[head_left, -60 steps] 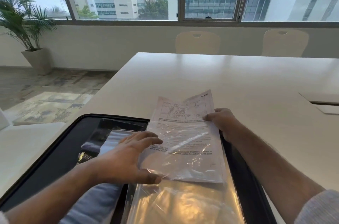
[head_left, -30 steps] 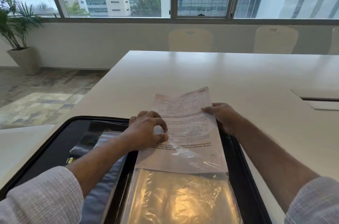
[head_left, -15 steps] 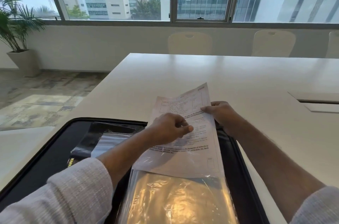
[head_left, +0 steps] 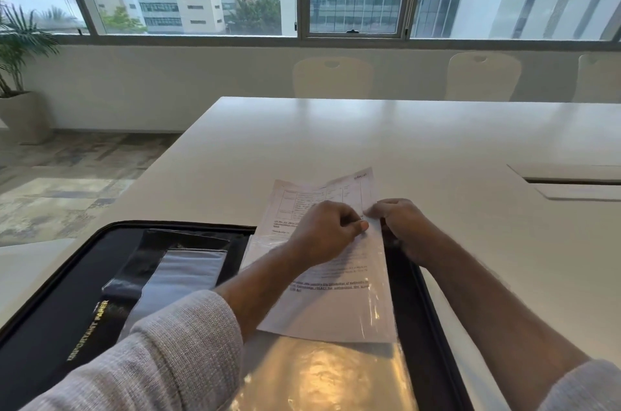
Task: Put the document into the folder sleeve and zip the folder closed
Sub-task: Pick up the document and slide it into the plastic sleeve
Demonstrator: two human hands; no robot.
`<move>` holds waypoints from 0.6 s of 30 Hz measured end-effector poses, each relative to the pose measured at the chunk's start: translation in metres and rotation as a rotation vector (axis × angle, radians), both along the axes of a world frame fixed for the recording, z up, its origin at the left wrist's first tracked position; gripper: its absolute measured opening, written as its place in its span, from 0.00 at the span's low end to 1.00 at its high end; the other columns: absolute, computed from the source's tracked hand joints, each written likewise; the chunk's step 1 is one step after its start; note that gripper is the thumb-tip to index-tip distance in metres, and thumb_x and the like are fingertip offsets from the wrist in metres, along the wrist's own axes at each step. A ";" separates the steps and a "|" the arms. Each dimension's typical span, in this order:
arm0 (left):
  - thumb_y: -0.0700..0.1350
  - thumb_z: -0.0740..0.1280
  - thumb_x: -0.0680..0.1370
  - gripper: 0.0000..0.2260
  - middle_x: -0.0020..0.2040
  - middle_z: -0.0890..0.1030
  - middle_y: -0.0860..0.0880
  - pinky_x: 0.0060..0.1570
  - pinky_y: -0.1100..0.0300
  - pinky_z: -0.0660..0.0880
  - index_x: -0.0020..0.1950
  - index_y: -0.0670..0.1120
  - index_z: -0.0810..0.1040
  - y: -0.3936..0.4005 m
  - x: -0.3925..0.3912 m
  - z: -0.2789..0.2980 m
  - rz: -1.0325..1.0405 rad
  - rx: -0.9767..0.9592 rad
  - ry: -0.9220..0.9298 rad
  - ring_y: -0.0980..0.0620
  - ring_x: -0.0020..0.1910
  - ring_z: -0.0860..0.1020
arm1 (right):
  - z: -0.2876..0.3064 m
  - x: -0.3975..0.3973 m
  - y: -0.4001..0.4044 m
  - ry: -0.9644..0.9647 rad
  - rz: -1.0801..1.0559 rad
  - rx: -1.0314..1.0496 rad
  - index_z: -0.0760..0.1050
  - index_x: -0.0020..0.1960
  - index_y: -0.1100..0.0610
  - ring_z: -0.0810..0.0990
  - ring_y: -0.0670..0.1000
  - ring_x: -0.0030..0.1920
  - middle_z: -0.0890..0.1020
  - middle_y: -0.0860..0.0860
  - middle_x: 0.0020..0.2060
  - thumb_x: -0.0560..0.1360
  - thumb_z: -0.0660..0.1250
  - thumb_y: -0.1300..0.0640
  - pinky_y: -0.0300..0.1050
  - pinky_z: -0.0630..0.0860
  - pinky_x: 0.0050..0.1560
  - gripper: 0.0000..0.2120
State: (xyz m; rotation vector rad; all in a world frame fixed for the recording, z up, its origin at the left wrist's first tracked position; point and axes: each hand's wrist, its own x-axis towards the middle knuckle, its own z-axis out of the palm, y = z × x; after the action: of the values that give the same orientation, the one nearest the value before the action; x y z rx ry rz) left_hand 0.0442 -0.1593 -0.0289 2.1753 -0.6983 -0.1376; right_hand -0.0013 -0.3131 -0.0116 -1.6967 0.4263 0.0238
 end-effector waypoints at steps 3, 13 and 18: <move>0.53 0.71 0.77 0.09 0.35 0.81 0.56 0.34 0.66 0.70 0.39 0.53 0.82 -0.003 0.000 0.001 0.032 -0.002 -0.046 0.57 0.33 0.78 | 0.000 -0.001 -0.002 0.027 0.025 -0.011 0.73 0.39 0.62 0.81 0.55 0.28 0.82 0.55 0.28 0.75 0.62 0.60 0.41 0.72 0.24 0.08; 0.54 0.70 0.77 0.10 0.35 0.81 0.57 0.33 0.66 0.71 0.36 0.55 0.80 -0.004 0.000 0.000 0.050 0.014 -0.047 0.58 0.33 0.80 | -0.001 -0.001 0.004 0.011 0.014 -0.061 0.74 0.39 0.62 0.81 0.56 0.28 0.80 0.55 0.27 0.77 0.62 0.57 0.41 0.70 0.23 0.11; 0.52 0.69 0.78 0.09 0.35 0.80 0.59 0.33 0.67 0.72 0.39 0.54 0.82 -0.008 0.000 0.000 0.072 -0.004 -0.118 0.58 0.33 0.79 | -0.001 -0.009 0.000 0.026 0.094 -0.096 0.74 0.36 0.60 0.81 0.59 0.35 0.81 0.54 0.28 0.77 0.59 0.57 0.45 0.72 0.31 0.13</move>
State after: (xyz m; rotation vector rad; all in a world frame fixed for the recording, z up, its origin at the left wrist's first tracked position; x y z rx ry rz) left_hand 0.0440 -0.1671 -0.0290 2.2151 -0.6842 0.0302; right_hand -0.0099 -0.3128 -0.0126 -1.8121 0.3717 0.0950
